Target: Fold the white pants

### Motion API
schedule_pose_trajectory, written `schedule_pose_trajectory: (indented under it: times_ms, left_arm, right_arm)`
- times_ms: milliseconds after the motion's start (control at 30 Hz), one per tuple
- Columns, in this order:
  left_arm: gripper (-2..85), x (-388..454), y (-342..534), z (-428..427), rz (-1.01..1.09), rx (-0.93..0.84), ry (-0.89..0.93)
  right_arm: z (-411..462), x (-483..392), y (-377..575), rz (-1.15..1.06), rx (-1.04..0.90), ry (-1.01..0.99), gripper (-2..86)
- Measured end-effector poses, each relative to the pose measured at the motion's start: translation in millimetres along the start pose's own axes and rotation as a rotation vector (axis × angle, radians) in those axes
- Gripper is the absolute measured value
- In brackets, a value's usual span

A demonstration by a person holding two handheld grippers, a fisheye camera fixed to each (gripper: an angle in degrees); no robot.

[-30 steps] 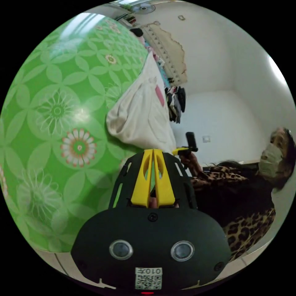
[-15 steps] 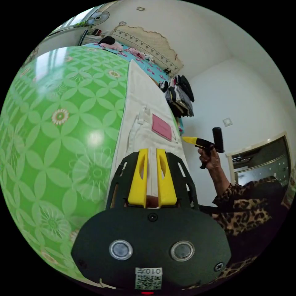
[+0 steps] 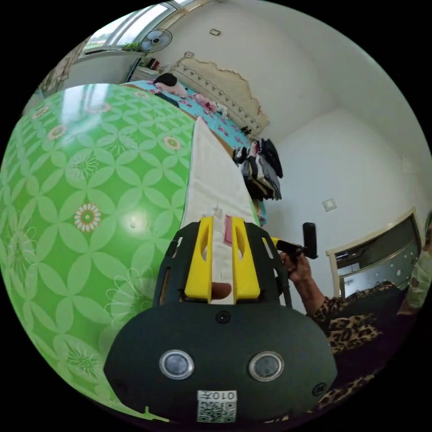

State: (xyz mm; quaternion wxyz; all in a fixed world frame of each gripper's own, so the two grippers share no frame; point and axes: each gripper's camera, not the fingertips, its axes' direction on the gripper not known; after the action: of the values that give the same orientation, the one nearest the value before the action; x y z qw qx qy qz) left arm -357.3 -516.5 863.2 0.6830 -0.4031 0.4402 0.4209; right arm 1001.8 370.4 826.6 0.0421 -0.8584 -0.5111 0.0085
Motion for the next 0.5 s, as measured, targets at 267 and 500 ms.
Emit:
schedule_pose_trajectory:
  times_ms: [267, 500]
  left_arm:
    - [1.9, -12, -2, 48, -0.017, -0.102, -0.027]
    - [-0.1, -19, -3, 46, -0.04, -0.085, -0.034]
  right_arm:
    - [21, -16, -2, -0.059, -0.038, 0.045, 12.8]
    - [27, -32, -6, -0.085, -0.076, 0.146, 9.1]
